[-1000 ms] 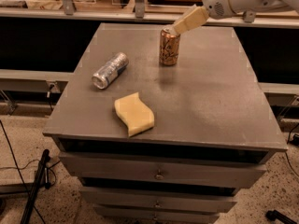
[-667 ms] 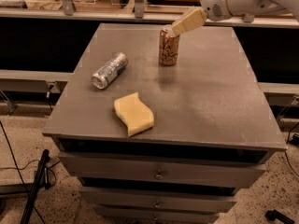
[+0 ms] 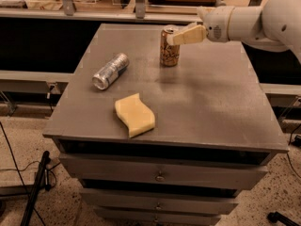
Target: Knock orange can over
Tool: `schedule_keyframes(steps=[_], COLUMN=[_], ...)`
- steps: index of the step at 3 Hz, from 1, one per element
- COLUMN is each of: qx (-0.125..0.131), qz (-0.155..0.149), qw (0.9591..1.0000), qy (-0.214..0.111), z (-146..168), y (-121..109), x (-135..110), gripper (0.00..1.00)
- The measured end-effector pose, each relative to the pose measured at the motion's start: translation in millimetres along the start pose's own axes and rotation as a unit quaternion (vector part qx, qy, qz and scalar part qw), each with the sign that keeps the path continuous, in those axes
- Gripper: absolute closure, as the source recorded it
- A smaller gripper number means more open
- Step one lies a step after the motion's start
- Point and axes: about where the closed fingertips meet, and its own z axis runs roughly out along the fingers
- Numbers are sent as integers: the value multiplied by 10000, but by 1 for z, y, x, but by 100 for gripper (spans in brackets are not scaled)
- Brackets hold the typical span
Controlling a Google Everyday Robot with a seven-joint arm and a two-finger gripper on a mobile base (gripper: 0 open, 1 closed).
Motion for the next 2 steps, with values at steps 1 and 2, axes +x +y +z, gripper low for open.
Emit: schedule_keyframes(steps=[1, 2], qx=[-45, -95], qz=[278, 399], qw=[9992, 9983], qy=[-270, -405], z=[5, 8], y=[7, 14], x=[14, 22], gripper=[0, 0])
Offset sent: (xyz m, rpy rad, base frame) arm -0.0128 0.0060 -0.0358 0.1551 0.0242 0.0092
